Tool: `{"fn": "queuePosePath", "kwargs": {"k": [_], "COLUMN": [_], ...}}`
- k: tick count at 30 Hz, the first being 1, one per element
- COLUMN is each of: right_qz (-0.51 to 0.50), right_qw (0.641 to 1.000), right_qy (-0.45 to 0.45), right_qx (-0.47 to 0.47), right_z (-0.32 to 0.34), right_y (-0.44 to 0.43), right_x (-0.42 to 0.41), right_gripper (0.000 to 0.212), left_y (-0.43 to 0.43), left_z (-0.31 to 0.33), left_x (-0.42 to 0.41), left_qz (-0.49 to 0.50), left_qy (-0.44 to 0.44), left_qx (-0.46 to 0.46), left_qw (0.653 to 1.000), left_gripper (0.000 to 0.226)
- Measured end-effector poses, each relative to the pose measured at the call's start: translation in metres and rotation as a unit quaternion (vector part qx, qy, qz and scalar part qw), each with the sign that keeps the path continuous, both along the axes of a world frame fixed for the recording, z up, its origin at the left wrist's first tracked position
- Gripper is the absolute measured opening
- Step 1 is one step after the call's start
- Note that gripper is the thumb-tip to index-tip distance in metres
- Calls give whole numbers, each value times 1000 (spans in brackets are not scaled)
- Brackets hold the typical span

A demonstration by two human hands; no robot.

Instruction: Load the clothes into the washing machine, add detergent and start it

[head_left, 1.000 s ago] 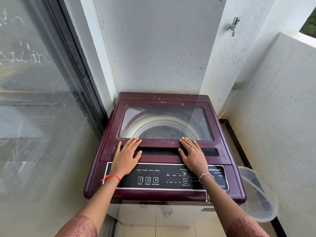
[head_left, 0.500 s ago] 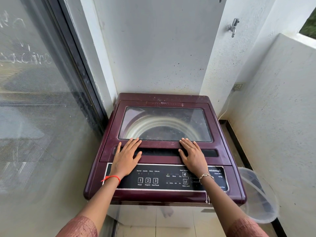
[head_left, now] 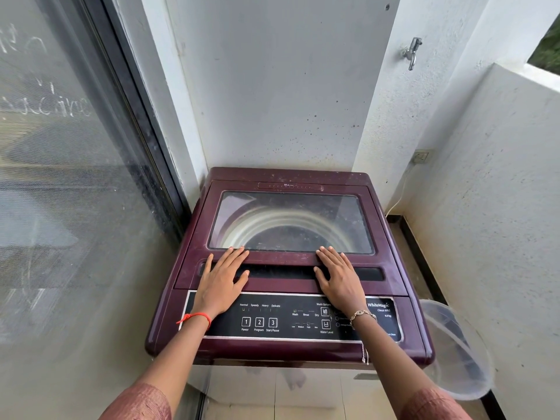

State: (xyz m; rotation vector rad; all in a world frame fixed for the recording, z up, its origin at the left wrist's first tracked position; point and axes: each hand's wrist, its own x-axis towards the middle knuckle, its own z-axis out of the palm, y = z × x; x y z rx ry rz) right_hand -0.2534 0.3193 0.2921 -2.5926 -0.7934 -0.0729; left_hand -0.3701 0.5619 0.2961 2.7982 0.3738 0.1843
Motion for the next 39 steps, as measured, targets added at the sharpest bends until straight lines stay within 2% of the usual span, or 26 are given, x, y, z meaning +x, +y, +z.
{"fn": "queuePosePath", "kwargs": {"k": [11, 13, 15, 18, 25, 28, 30, 33, 36, 39], "right_qz": [12, 12, 13, 16, 12, 19, 22, 6, 4, 9], "right_qw": [999, 998, 997, 996, 994, 993, 992, 993, 995, 995], "right_qy": [18, 20, 24, 23, 26, 39, 54, 86, 81, 83], "right_qx": [-47, -59, -67, -82, -107, -110, -108, -79, -53, -46], "right_z": [5, 6, 4, 3, 3, -1, -1, 7, 20, 30], "right_y": [-2, -3, -3, -3, -2, 1, 3, 7, 18, 31], "right_x": [4, 5, 7, 9, 13, 3, -3, -4, 3, 18], "right_gripper": [58, 67, 81, 85, 86, 87, 78, 58, 57, 57], "left_y": [-2, -3, -2, -3, -4, -2, -2, -9, -14, -15], "left_z": [0, 1, 1, 1, 2, -3, -5, -4, 6, 12], "left_x": [4, 4, 5, 8, 12, 4, 0, 4, 23, 39], "left_qz": [1, -1, -2, -3, -1, 9, 16, 27, 25, 1], "left_qy": [-4, 7, 28, 49, 51, 59, 59, 37, 44, 39], "left_qx": [-7, 8, 24, 58, 41, 24, 25, 30, 16, 3], "left_qw": [1000, 1000, 999, 997, 998, 998, 998, 999, 999, 999], "left_gripper": [50, 52, 63, 78, 80, 65, 64, 80, 59, 56]}}
